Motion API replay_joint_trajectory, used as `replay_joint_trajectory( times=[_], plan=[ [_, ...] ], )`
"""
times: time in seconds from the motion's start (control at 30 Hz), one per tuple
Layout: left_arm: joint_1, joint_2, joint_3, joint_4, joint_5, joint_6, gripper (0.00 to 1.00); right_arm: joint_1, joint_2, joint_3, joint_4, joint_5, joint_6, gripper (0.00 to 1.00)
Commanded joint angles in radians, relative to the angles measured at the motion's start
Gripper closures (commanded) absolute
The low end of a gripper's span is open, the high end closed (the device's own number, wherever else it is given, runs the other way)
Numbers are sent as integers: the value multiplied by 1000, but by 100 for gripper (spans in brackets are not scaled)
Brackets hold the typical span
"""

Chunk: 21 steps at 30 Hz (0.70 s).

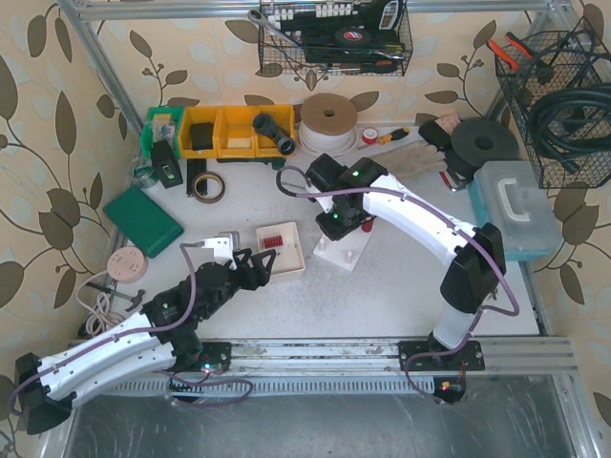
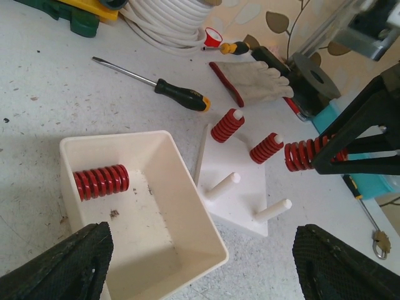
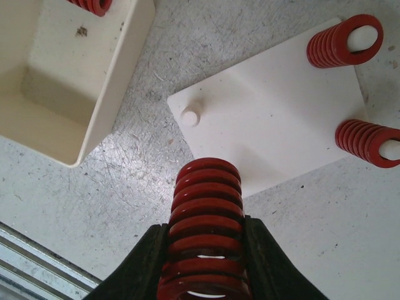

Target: Install the large spring

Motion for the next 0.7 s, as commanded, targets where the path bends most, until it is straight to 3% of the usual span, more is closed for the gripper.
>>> replay_joint_trajectory(
  times=[0.0, 0.67],
  plan=[
    [-7, -47, -19, 44, -40, -8, 18, 10, 51, 58, -67, 5, -13, 100],
    [-7, -61, -26, 36, -47, -19, 17, 10, 239, 154, -63, -14, -57, 100]
  ],
)
